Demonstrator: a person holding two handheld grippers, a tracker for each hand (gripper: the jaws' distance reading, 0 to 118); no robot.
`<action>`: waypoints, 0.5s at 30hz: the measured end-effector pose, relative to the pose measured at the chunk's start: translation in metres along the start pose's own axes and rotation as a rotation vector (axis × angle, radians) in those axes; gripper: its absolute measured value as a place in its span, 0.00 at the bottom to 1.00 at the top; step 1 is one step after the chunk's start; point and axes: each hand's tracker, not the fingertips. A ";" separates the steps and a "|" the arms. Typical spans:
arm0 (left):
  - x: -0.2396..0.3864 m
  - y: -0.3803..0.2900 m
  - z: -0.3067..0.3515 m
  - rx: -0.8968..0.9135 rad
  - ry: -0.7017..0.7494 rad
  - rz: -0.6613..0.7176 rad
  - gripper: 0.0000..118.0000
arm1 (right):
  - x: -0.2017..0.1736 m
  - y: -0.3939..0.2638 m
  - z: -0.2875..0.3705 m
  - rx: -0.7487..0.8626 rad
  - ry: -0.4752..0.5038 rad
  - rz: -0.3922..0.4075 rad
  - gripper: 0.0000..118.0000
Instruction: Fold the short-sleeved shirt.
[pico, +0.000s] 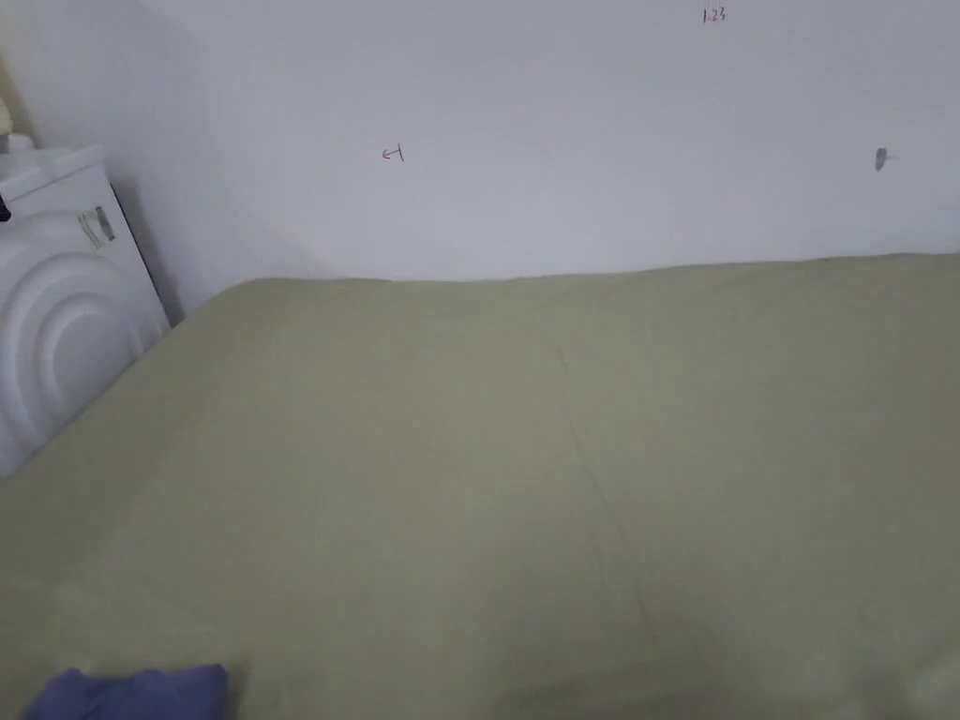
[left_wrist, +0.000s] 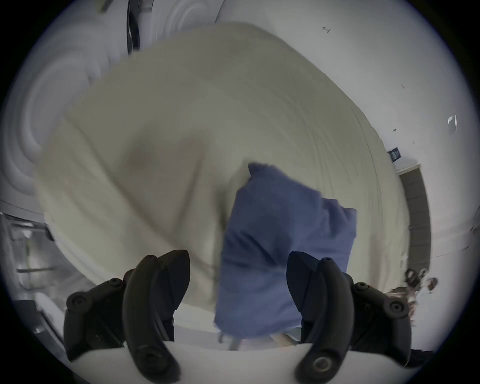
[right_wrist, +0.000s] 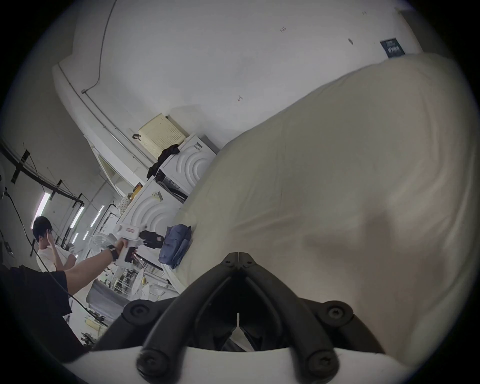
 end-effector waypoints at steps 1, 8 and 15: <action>0.009 0.000 0.020 0.040 0.065 -0.032 0.70 | -0.002 0.004 0.008 0.009 -0.003 0.016 0.01; 0.171 -0.047 0.105 0.477 0.185 -0.285 0.70 | -0.024 0.038 0.051 0.030 -0.265 0.290 0.01; 0.373 -0.129 0.019 0.480 0.044 -0.432 0.66 | -0.019 0.061 0.081 0.113 -0.532 0.281 0.01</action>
